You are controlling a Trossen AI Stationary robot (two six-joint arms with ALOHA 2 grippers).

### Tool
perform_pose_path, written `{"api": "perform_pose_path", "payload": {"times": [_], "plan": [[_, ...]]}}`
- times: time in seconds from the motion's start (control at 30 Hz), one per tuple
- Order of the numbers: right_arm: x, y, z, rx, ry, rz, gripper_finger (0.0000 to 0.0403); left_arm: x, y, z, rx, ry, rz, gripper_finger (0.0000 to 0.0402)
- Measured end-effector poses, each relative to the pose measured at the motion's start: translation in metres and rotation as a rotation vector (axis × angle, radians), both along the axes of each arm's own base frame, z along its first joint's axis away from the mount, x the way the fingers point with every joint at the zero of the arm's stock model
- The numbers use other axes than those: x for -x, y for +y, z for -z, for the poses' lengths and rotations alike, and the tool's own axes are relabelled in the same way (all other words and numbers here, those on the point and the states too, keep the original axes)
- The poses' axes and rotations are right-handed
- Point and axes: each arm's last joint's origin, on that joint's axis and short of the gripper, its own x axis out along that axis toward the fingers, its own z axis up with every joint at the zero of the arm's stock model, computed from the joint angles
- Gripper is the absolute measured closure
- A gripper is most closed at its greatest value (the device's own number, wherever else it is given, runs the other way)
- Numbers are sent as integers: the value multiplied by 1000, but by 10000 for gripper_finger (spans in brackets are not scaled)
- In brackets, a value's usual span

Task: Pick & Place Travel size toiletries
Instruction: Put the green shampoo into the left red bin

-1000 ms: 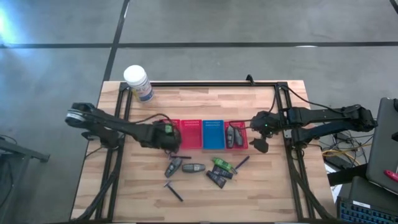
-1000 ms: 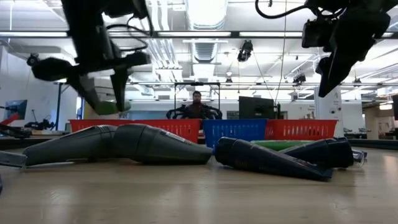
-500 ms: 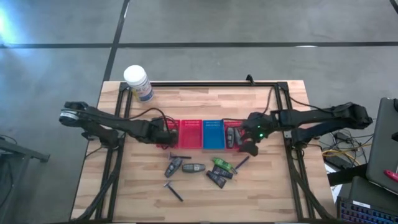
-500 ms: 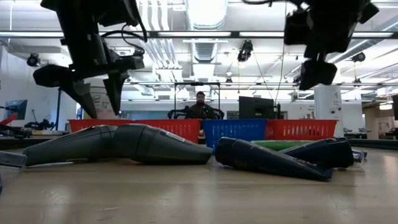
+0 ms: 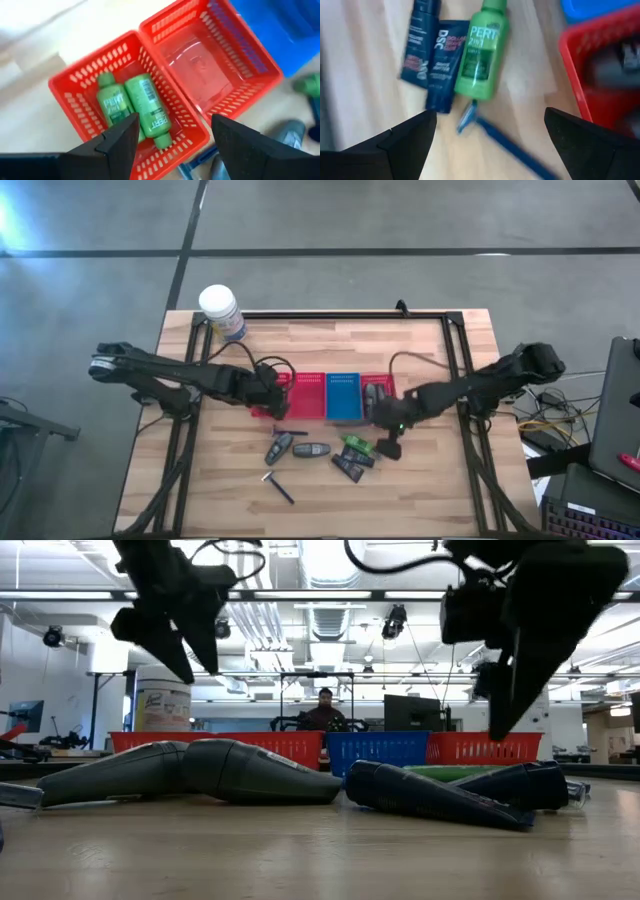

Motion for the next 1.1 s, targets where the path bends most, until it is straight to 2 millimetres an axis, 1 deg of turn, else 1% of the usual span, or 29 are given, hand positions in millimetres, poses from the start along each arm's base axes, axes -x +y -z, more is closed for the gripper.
{"api": "perform_pose_path", "payload": {"times": [0.1,0.2,0.33,0.4,0.5,0.6,0.7,0.8,0.93,1.03,1.1], "plan": [[-10,15,-1,138,-38,-10,35,8,1,-4,-31,10,64,149],[-19,20,-2,166,-48,28,35,17,2,-7,-51,8,96,149],[-31,22,5,191,-36,63,38,27,5,-12,-96,-17,100,149],[-37,24,9,191,-34,63,50,31,6,-13,-108,-26,95,149],[-43,29,17,187,-2,67,79,38,7,-12,-111,-34,93,149],[-47,34,21,190,11,67,108,45,8,-10,-110,-36,90,149],[-48,35,26,183,33,104,131,49,9,-11,-118,-43,99,149],[-47,33,32,204,61,125,147,52,9,-10,-127,-43,102,149],[-46,34,48,203,126,105,167,54,9,-7,-131,-33,106,149],[-47,36,52,181,146,96,179,56,10,-4,-132,-30,107,149],[-48,37,51,191,144,99,187,57,10,-4,-133,-32,108,149]]}}
